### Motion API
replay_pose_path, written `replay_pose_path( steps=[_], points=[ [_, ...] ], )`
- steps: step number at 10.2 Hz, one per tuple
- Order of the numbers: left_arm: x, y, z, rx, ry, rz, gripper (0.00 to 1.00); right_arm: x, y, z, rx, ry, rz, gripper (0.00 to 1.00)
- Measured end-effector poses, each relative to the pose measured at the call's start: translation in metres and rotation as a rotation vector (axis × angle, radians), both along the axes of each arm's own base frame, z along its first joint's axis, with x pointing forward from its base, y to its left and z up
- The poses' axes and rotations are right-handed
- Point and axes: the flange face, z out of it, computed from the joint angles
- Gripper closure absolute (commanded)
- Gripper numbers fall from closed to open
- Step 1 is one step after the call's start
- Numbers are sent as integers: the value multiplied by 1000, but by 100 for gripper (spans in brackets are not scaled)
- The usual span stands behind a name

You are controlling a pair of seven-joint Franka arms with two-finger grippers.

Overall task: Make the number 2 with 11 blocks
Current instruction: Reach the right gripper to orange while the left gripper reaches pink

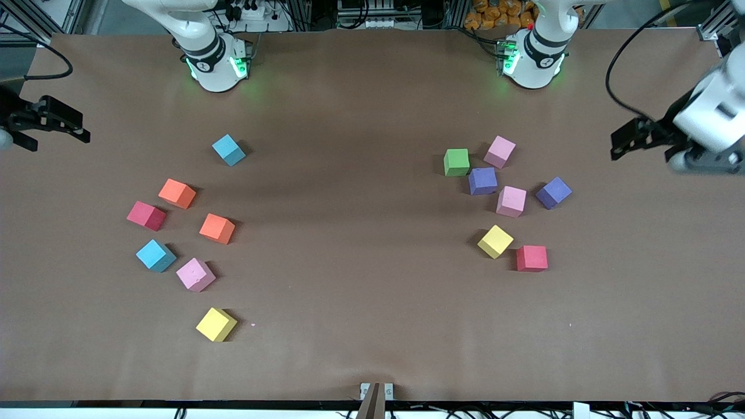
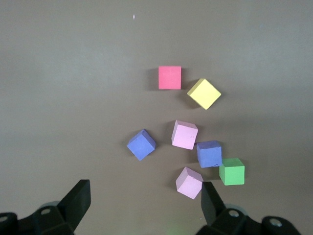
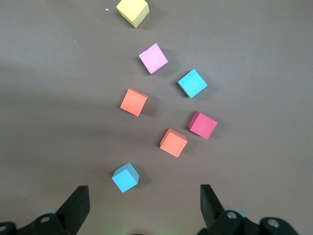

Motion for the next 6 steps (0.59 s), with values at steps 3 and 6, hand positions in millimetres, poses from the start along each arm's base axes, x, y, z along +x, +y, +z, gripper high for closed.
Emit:
replay_pose_path(
  steps=[3,6],
  points=[
    [34,-2,-74,-11,88,-3,0,28,13,-43,4,40,24,0],
    [75,-2,-149,-36,56,7,0,61,54,-111,5,17,84,0]
  ],
)
